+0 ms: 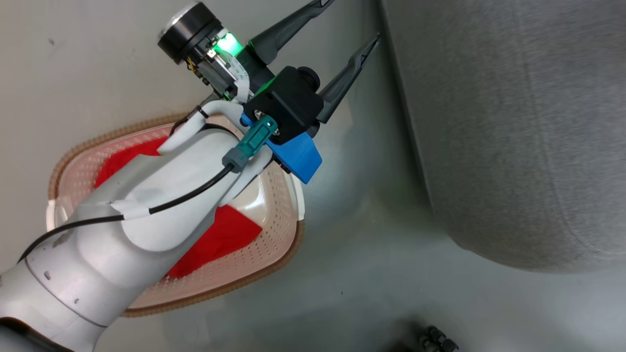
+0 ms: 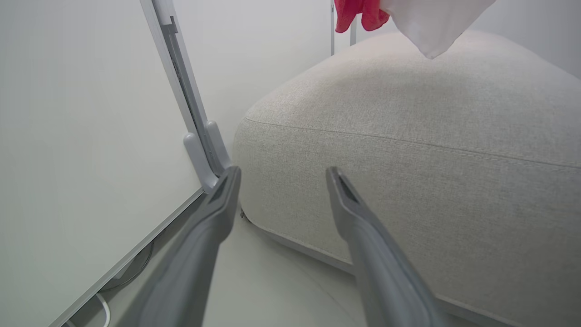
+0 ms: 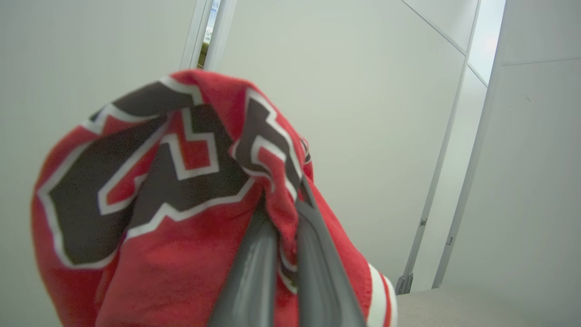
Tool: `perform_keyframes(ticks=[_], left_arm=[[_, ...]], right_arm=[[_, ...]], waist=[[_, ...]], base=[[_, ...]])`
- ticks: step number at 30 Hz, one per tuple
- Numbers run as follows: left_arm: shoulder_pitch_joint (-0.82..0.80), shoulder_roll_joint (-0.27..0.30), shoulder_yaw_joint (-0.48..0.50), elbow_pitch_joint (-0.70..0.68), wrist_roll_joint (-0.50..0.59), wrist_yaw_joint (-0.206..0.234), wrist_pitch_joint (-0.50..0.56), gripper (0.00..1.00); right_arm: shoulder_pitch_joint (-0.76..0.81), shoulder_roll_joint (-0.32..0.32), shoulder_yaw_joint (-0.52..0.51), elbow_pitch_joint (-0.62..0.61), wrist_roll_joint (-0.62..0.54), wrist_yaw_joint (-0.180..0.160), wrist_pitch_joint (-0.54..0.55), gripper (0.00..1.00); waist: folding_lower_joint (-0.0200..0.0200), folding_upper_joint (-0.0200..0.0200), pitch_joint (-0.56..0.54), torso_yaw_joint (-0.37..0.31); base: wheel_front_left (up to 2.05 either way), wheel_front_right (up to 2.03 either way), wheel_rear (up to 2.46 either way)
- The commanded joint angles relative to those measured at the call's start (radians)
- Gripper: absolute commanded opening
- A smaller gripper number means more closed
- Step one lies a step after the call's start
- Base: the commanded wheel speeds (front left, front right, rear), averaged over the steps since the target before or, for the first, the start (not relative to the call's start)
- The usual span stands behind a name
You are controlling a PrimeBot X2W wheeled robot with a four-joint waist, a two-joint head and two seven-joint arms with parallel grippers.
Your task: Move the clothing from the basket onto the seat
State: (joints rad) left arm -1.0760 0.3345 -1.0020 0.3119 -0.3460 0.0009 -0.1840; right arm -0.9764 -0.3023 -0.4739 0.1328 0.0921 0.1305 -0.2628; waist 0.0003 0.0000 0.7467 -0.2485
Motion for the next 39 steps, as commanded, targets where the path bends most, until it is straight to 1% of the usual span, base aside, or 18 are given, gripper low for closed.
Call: perform_keyframes(ticks=[1,4,7,14,19,20,21,22,23,24,30,39], left_arm=[[-0.027,0.006,0.005,-0.008,0.007,0.009,0.003,1.00],[-0.033,0.008,-0.002,-0.016,0.014,0.010,0.004,1.00],[-0.037,0.007,-0.008,-0.019,0.017,0.009,0.003,1.00],[-0.039,0.009,-0.013,-0.022,0.014,0.014,-0.003,1.00],[-0.040,0.012,-0.015,-0.020,0.009,0.020,-0.004,1.00],[-0.038,0.012,-0.016,-0.018,0.008,0.019,-0.005,1.00],[-0.036,0.011,-0.016,-0.016,0.006,0.019,-0.007,1.00],[-0.032,0.010,-0.018,-0.013,0.004,0.020,-0.010,1.00],[-0.032,0.010,-0.018,-0.013,0.004,0.020,-0.010,1.00],[-0.028,0.008,-0.019,-0.011,0.003,0.021,-0.013,1.00],[0.010,-0.009,-0.019,0.010,-0.014,0.029,-0.039,1.00],[0.089,-0.034,0.015,0.054,-0.054,0.054,-0.076,1.00]], right_arm=[[-0.041,-0.032,-0.012,0.037,0.006,0.001,-0.003,0.00],[-0.078,-0.071,-0.043,0.132,0.015,0.000,-0.003,0.00],[-0.085,-0.086,-0.047,0.204,0.000,0.001,-0.003,0.00],[-0.024,-0.046,-0.086,0.361,-0.034,0.001,-0.003,0.00],[-0.006,-0.037,-0.098,0.446,-0.042,0.000,-0.002,0.00],[-0.003,-0.035,-0.096,0.449,-0.041,0.001,-0.002,0.16],[0.001,-0.037,-0.095,0.451,-0.040,0.000,-0.002,0.39],[0.005,-0.040,-0.096,0.451,-0.039,0.001,-0.002,0.98],[0.005,-0.040,-0.096,0.451,-0.039,0.001,-0.002,0.98],[0.010,-0.043,-0.096,0.451,-0.038,0.000,-0.002,1.00],[0.082,-0.030,-0.075,0.406,-0.040,0.000,-0.002,1.00],[0.289,0.027,-0.024,0.229,-0.033,0.001,-0.002,1.00]], waist=[[-0.0003,0.0000,0.075,0.027],[-0.0003,0.0000,0.104,0.037],[-0.0003,0.0000,0.124,0.047],[-0.0003,0.0000,0.138,0.054],[-0.0003,0.0000,0.134,0.051],[-0.0003,0.0000,0.132,0.050],[-0.0003,0.0000,0.129,0.049],[-0.0003,0.0000,0.124,0.048],[-0.0003,0.0000,0.124,0.048],[-0.0003,0.0000,0.117,0.048],[-0.0003,0.0000,0.054,0.056],[-0.0003,0.0000,-0.093,0.088]], base=[[0.00,0.00,0.00],[0.00,0.00,0.00],[0.00,0.00,0.00],[0.00,0.00,0.00],[0.00,0.00,0.00],[0.00,0.00,0.00],[0.00,0.00,0.00],[0.00,0.00,0.00],[0.00,0.00,0.00],[0.00,0.00,0.00],[0.00,0.00,0.00],[0.00,0.00,0.00]])
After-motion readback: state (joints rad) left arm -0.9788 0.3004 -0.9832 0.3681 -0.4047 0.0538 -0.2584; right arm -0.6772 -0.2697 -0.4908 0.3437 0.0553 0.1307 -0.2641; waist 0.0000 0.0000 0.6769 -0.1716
